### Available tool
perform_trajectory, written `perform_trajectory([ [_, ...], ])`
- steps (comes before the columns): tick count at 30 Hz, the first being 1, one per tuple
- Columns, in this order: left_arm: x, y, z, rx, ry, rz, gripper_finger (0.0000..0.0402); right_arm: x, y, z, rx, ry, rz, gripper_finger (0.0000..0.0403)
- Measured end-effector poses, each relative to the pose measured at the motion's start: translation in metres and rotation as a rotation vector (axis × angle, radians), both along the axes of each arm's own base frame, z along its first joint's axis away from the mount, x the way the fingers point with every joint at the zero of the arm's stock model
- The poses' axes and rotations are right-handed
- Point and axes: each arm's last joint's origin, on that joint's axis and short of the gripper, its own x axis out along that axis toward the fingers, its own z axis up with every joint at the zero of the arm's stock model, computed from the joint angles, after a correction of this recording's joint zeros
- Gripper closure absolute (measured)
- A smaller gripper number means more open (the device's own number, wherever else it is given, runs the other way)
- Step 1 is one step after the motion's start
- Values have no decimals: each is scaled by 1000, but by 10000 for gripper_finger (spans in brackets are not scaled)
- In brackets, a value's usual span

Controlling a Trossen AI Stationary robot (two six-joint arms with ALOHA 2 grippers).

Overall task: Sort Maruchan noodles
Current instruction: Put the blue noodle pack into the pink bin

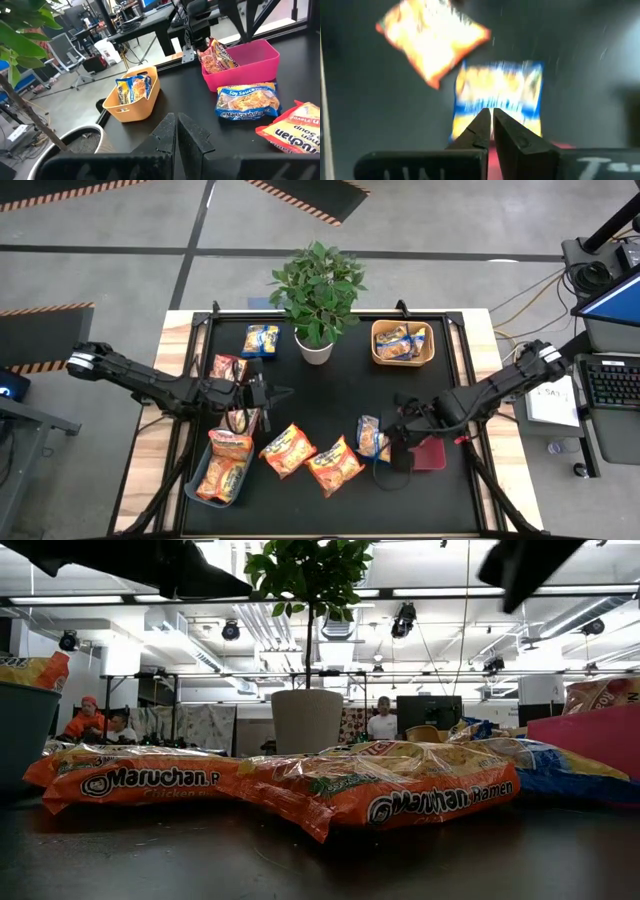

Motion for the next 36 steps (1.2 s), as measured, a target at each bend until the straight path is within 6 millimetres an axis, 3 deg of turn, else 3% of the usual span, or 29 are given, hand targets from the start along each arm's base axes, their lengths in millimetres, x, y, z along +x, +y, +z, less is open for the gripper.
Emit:
perform_trajectory([
  [8,0,0,0,-44,-12,8,402,-1,-8,-22,-156,-306,103,394],
  [19,2,-1,-3,-188,-37,35,402,11,-37,-54,-230,-607,50,394],
  [26,14,-3,-23,-342,10,82,402,13,-53,-54,-129,-466,-32,394],
  [36,29,-7,-40,-330,33,82,402,11,-48,-54,98,-161,26,394],
])
